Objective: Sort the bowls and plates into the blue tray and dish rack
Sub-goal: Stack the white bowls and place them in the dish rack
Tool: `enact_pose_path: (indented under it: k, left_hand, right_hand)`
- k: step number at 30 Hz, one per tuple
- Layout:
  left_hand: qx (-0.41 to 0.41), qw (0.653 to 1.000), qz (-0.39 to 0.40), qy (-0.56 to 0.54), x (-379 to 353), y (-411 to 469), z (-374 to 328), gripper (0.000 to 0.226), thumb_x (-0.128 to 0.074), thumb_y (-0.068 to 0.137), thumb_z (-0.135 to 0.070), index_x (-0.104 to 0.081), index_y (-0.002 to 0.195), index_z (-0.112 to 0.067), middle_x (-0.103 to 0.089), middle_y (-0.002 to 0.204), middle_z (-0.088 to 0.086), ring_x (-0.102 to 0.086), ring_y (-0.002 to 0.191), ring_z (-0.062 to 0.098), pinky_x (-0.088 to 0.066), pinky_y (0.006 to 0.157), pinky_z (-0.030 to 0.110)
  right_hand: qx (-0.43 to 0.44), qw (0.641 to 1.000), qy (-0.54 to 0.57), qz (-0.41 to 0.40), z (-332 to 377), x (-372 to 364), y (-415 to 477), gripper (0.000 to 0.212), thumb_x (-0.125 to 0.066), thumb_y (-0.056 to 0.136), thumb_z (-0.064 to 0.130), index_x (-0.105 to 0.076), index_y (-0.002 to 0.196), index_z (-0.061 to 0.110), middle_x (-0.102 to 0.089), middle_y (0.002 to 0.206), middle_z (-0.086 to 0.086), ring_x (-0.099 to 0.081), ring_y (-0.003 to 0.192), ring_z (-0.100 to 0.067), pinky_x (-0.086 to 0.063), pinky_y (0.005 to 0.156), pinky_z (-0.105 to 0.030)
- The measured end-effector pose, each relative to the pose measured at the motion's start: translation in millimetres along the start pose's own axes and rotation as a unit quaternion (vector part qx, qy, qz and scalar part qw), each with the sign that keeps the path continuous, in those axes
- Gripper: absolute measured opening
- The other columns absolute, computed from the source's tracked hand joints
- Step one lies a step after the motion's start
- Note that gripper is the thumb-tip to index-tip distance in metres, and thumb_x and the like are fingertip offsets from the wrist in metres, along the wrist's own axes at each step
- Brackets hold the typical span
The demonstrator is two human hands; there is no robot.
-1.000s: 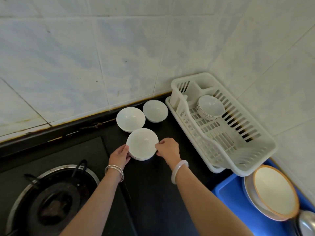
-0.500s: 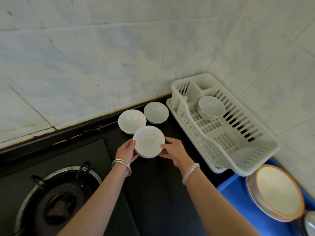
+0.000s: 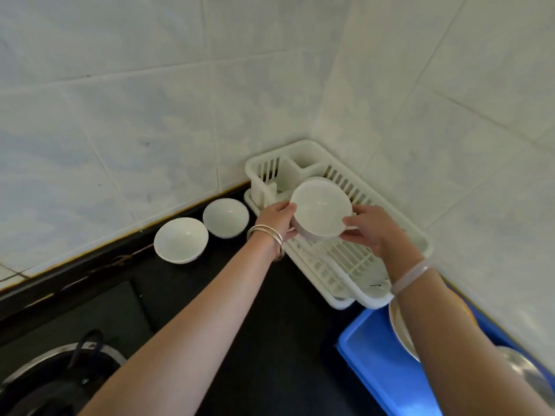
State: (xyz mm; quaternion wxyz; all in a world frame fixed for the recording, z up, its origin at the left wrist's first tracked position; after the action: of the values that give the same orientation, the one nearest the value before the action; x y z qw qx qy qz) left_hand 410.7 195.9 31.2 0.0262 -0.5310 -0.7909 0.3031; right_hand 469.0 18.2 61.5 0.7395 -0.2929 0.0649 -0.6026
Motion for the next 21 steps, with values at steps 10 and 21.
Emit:
enact_pose_path:
  k: [10, 21]
  left_hand:
    - [0.117, 0.99, 0.042, 0.062, -106, 48, 70, 0.034, -0.045, 0.093, -0.004, -0.047, 0.126, 0.002, -0.05, 0.084, 0.009, -0.051, 0.08, 0.027, -0.049, 0.063, 0.039]
    - [0.163, 0.977, 0.04, 0.133, -126, 79, 98, 0.037, -0.041, 0.095, -0.005, -0.04, 0.131, 0.004, -0.049, 0.11, 0.018, -0.053, 0.099, 0.033, -0.048, 0.078, 0.038]
  right_hand:
    - [-0.084, 0.992, 0.018, -0.09, -56, 91, 57, 0.039, -0.055, 0.094, 0.024, -0.05, 0.127, 0.005, -0.06, 0.113, -0.018, -0.058, 0.101, -0.033, -0.051, 0.079, -0.039]
    - [-0.121, 0.987, -0.04, -0.097, -80, 105, 88, 0.043, -0.05, 0.096, 0.025, -0.044, 0.134, 0.006, -0.056, 0.125, -0.019, -0.057, 0.106, -0.034, -0.051, 0.076, -0.041]
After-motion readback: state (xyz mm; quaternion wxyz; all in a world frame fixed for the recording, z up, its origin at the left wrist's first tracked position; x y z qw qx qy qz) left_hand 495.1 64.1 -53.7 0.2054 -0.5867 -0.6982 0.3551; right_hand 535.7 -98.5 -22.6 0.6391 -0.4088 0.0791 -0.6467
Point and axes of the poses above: each hand's wrist, its own y-axis towards the middle knuckle, its own x-axis out of the back of the hand, z = x × y, the point moved 9 cm from there along y, towards the middle knuckle
